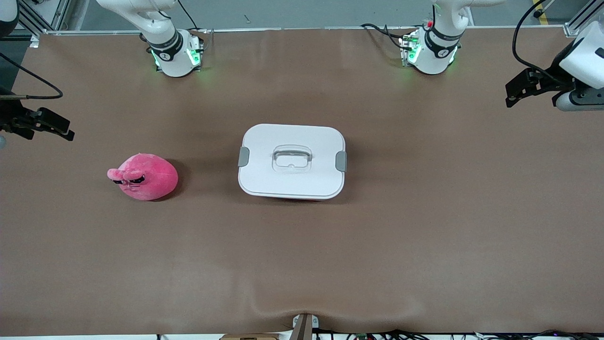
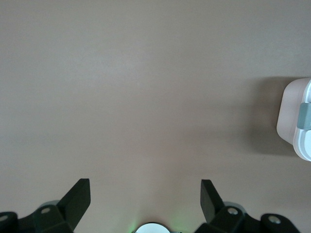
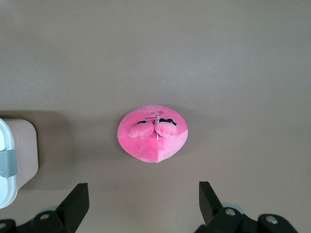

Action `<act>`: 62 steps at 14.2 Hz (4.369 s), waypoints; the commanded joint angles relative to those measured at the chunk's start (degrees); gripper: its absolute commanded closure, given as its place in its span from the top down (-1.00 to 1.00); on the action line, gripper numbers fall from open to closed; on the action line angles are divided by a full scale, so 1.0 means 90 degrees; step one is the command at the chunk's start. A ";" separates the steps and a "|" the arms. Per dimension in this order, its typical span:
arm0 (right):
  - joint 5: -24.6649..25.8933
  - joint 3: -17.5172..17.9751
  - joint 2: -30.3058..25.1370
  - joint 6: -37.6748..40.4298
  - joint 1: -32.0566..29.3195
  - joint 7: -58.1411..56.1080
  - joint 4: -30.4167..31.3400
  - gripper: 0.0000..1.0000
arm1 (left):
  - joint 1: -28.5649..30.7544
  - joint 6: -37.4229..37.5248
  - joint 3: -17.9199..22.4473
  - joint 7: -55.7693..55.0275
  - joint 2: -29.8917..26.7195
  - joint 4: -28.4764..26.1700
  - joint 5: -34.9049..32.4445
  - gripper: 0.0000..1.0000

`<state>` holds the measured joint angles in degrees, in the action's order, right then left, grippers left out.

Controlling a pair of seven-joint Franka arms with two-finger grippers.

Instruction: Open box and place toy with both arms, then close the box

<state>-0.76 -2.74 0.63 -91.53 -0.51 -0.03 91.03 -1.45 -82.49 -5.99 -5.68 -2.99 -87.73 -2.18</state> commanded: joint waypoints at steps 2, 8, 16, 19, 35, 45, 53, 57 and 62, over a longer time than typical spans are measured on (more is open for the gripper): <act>-0.0071 0.0070 0.0096 0.0063 -0.0159 0.0071 -0.0202 1.00 | 0.0054 0.0015 -0.0017 0.0036 -0.0030 0.0050 0.0076 1.00; -0.0081 0.0080 0.0193 0.0063 -0.0099 0.0062 -0.0349 1.00 | 0.0074 0.0015 0.0012 -0.0003 0.0029 0.0011 0.0076 1.00; -0.0022 0.0090 0.0428 -0.0219 0.0056 0.0061 -0.0320 1.00 | 0.0103 0.0308 0.0002 -0.0353 0.0195 -0.0018 0.0115 1.00; -0.0013 0.0099 0.0779 -0.0445 0.0300 0.0061 -0.0173 1.00 | -0.0092 0.0240 -0.0192 -0.1377 0.0370 0.0030 0.0270 1.00; 0.0006 0.0090 0.1502 -0.1871 0.0349 -0.0476 0.1575 1.00 | -0.1067 -0.1439 -0.1678 -0.6661 0.1571 0.0021 0.0037 1.00; 0.0124 0.0080 0.1873 -0.1861 0.0340 -0.0466 0.1536 0.95 | -0.2132 -0.2492 -0.1668 -0.9462 0.2294 0.0040 -0.0158 1.00; 0.0124 0.0070 0.1834 -0.1832 0.0262 -0.0524 0.1507 -0.07 | -0.3216 -0.3411 -0.1658 -1.2539 0.3280 0.0333 -0.1065 0.75; 0.0124 0.0070 0.1834 -0.1822 0.0203 -0.0660 0.1517 -0.59 | -0.3529 -0.3715 -0.1609 -1.3663 0.3603 0.0499 -0.1262 0.60; 0.0124 0.0070 0.1815 -0.1812 0.0213 -0.0700 0.1488 -1.00 | -0.3666 -0.4096 -0.1599 -1.4446 0.3798 0.0499 -0.1379 0.50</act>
<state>-0.18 -2.66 17.52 -108.17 2.12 -5.46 104.69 -33.01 -118.80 -20.91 -132.92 29.73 -85.09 -12.62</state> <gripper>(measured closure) 0.943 0.220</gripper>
